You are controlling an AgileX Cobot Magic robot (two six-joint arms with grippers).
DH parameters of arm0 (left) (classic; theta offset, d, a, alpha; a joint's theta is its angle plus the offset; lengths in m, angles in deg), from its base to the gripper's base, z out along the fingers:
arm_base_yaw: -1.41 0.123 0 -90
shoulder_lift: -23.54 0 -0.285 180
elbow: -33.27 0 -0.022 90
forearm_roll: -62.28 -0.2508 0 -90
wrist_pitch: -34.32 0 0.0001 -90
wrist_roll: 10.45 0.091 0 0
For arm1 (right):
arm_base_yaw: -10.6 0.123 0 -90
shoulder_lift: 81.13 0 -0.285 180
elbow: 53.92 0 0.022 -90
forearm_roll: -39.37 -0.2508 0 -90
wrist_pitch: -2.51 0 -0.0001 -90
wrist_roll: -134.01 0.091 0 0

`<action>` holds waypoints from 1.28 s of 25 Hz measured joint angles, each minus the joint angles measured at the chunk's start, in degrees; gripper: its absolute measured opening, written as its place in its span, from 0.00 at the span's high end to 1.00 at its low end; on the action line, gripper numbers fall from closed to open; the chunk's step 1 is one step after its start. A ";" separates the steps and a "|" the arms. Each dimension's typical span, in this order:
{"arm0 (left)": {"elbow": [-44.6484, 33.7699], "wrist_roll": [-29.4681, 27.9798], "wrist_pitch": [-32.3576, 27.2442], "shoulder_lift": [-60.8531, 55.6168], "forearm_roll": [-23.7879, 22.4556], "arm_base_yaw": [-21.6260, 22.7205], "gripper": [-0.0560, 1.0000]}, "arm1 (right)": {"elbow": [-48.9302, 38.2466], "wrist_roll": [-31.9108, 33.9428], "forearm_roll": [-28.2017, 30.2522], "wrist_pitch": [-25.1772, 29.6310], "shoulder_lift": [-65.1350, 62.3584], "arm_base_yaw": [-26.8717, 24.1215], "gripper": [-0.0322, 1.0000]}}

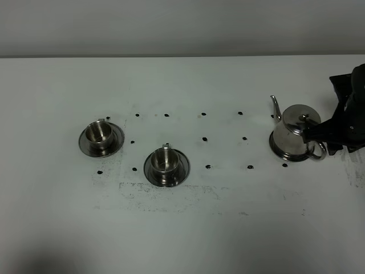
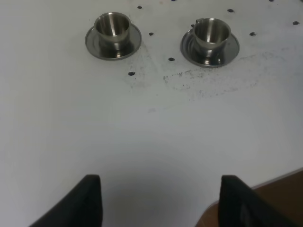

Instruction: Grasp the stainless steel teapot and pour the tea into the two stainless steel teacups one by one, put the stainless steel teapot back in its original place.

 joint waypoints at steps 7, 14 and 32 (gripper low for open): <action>0.00 0.00 0.00 0.00 0.00 0.00 0.45 | 0.05 9.95 9.77 7.88 -3.08 -0.17 0.64; 0.00 0.00 0.00 0.00 0.00 0.00 0.45 | 0.05 0.70 0.00 21.37 -15.39 5.92 0.64; 0.00 0.00 0.00 0.00 0.00 0.00 0.45 | -0.32 -17.05 -15.89 18.63 -19.68 3.63 0.61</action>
